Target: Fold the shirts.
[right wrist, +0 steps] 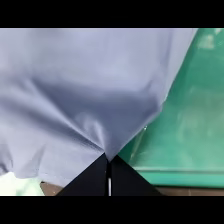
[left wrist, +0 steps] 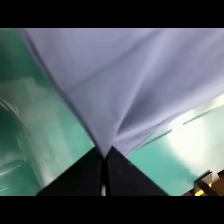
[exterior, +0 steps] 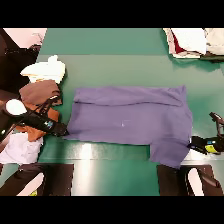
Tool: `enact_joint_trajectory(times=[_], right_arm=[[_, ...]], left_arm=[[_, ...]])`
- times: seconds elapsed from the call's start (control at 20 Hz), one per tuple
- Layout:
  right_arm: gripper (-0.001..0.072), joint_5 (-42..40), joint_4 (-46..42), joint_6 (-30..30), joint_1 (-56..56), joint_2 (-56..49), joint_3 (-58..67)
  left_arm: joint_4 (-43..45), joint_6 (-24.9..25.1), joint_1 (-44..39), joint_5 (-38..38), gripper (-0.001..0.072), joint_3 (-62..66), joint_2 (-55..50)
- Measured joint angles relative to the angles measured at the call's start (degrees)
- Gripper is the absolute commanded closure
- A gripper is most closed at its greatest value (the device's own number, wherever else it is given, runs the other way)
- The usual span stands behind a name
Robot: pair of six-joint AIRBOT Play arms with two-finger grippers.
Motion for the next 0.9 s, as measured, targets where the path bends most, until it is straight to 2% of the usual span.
enact_joint_trajectory(times=[0.15,0.3,0.55,0.9], right_arm=[[0.0695,-0.1,2.2,0.1,0.3,2.0,3.6],[0.0696,-3.6,4.2,0.2,5.2,-3.7,10.4],[0.0695,-11.9,5.6,0.8,14.3,-23.2,26.1],[0.0692,-16.4,6.9,1.5,18.4,-47.8,48.9]], left_arm=[[0.3,-1.5,0.0,-0.2,0.0684,2.9,2.7],[-0.8,-2.2,0.0,4.2,0.0683,7.2,0.5],[-1.8,-2.6,0.1,13.3,0.0683,16.7,-11.4],[-2.4,-2.7,0.1,20.7,0.0683,28.4,-29.0]])
